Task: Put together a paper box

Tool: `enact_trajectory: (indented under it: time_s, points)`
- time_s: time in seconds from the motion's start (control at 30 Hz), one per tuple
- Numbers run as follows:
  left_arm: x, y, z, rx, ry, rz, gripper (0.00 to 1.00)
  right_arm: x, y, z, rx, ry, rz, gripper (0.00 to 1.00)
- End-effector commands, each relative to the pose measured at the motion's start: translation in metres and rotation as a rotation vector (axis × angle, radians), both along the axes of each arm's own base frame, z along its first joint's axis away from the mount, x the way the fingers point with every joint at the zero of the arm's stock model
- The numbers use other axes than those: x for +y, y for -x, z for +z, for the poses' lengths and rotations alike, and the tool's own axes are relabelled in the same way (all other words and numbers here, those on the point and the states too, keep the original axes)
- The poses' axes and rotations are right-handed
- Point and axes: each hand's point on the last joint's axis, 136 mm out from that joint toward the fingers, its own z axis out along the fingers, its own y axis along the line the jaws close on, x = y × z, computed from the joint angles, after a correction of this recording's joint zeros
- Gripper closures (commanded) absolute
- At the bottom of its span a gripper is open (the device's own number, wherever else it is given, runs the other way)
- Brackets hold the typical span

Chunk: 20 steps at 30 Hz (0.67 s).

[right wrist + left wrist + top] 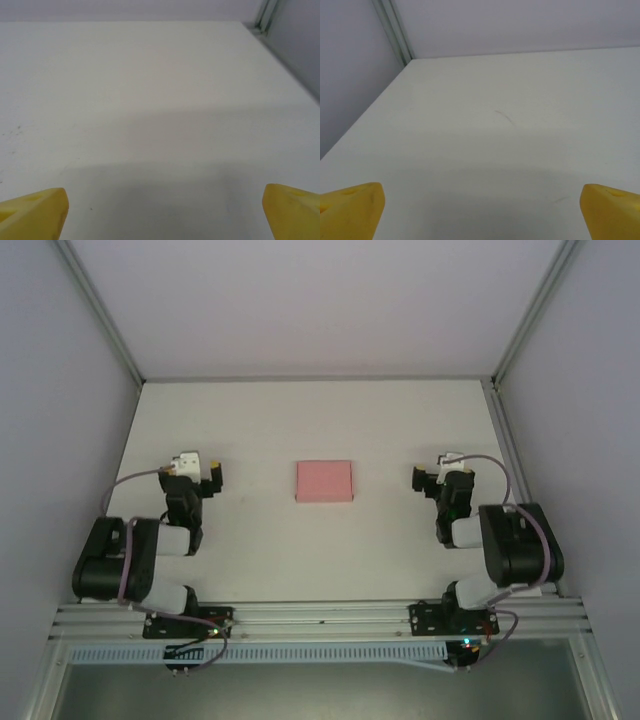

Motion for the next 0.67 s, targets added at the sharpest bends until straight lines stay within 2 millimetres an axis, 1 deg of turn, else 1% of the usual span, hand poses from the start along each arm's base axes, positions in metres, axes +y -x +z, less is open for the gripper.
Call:
enact_trajectory:
  time_s: [0.0, 0.03, 0.07, 0.17, 0.23, 0.63]
  points:
    - [0.0064, -0.0074, 0.0175, -0.084, 0.037, -0.013, 0.00, -0.0094, -0.0146, 0.0292, -0.092, -0.096, -0.019, 0.00]
    - [0.0023, -0.0065, 0.0173, -0.095, 0.026, -0.033, 0.00, -0.0045, -0.0173, 0.0313, -0.126, -0.077, 0.005, 0.00]
    - [0.0009, -0.0073, 0.0176, -0.094, 0.026, -0.038, 0.00, -0.0037, -0.0169, 0.0333, -0.150, -0.078, 0.008, 0.00]
    - [0.0009, -0.0072, 0.0172, -0.091, 0.028, -0.039, 0.00, -0.0026, -0.0176, 0.0286, -0.088, -0.074, 0.009, 0.00]
    - [0.0007, -0.0072, 0.0173, -0.092, 0.026, -0.040, 0.00, -0.0014, -0.0173, 0.0305, -0.117, -0.068, 0.017, 0.00]
    - [0.0007, -0.0072, 0.0174, -0.093, 0.026, -0.039, 0.00, -0.0007, -0.0175, 0.0292, -0.101, -0.069, 0.020, 0.00]
